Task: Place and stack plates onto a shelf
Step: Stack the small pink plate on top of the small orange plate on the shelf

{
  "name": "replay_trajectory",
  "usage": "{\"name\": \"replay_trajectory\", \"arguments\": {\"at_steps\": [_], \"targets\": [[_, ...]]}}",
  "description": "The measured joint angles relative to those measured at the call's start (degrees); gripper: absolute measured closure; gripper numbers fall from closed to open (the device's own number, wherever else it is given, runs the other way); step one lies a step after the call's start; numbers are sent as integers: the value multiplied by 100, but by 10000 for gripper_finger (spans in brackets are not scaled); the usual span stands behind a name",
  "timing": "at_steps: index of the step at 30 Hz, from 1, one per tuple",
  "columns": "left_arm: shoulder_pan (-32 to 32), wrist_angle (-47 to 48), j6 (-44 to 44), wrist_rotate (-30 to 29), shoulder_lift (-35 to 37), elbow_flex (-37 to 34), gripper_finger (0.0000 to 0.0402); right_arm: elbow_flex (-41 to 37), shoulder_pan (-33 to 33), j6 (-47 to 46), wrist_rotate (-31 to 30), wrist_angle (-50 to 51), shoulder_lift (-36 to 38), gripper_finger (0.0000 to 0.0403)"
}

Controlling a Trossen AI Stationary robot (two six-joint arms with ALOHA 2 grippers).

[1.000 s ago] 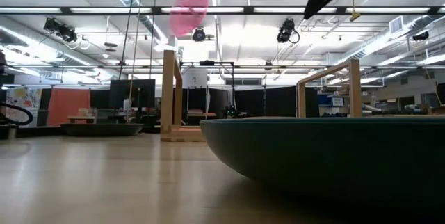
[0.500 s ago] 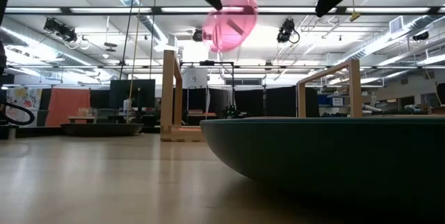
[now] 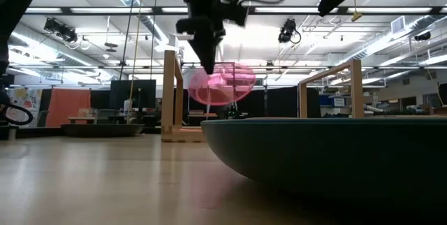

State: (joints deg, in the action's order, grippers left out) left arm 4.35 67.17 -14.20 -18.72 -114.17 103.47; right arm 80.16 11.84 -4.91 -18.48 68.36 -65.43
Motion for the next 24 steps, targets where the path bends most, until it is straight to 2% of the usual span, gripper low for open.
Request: {"name": "replay_trajectory", "arguments": {"at_steps": [11, 24], "targets": [[367, 457, -124, -567, -166, -196, 398, -2, 0, -2, 9, 93, 0, 155], [826, 476, -304, -660, -164, -602, 400, -2, -2, -2, 4, 98, 0, 155]]}}
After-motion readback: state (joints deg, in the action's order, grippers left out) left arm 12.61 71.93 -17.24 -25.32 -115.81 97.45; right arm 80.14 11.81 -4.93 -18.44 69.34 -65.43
